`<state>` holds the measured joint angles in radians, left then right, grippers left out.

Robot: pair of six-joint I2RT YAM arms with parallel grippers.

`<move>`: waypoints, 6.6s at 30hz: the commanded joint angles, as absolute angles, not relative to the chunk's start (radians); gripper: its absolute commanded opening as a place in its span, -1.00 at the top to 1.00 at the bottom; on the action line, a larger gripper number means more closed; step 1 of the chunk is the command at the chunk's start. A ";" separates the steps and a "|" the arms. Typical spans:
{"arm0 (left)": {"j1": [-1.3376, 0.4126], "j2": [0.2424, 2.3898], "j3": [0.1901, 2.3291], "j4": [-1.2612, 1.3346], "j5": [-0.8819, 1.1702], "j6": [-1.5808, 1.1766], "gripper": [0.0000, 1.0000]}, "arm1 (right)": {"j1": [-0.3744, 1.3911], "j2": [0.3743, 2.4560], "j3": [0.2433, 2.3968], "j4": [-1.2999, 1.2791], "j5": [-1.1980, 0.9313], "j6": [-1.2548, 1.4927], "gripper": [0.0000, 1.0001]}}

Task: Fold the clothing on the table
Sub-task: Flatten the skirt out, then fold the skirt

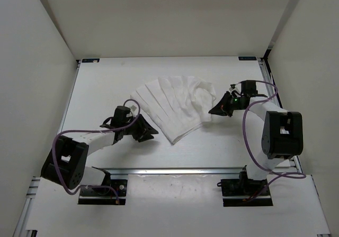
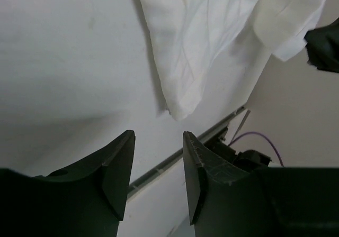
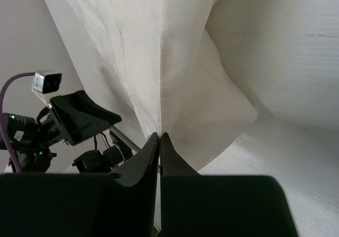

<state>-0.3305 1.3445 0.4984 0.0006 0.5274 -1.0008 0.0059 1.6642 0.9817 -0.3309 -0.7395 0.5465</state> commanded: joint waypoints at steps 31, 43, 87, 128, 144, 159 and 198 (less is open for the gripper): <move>-0.618 1.782 0.669 0.149 0.403 -1.336 0.25 | 0.066 1.556 0.951 -0.279 -0.664 0.653 1.00; -0.381 1.649 0.693 -0.026 0.299 -1.116 1.00 | 0.057 1.502 0.928 -0.353 -0.686 0.649 1.00; -0.271 1.623 0.584 -0.037 0.466 -0.836 1.00 | 0.113 1.387 0.739 -0.534 -0.434 0.679 0.17; -0.118 1.572 1.154 -0.158 0.767 -0.724 1.00 | 0.134 1.474 1.377 -0.577 -0.273 0.574 0.99; -0.024 1.346 0.992 0.677 1.126 -1.321 1.00 | 0.202 1.238 1.438 -0.529 -0.218 0.330 1.00; 0.075 1.037 0.731 1.038 1.163 -1.648 1.00 | 0.347 0.908 1.331 -0.591 -0.089 0.264 1.00; -0.051 1.956 1.111 0.088 0.727 -0.871 1.00 | 0.119 1.578 0.994 -0.566 -0.735 0.339 1.00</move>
<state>-0.0731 2.0308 1.0943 0.1757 0.8021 -0.9668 0.0895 1.6154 1.0267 -0.4339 -0.7460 0.4030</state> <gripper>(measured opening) 0.104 0.010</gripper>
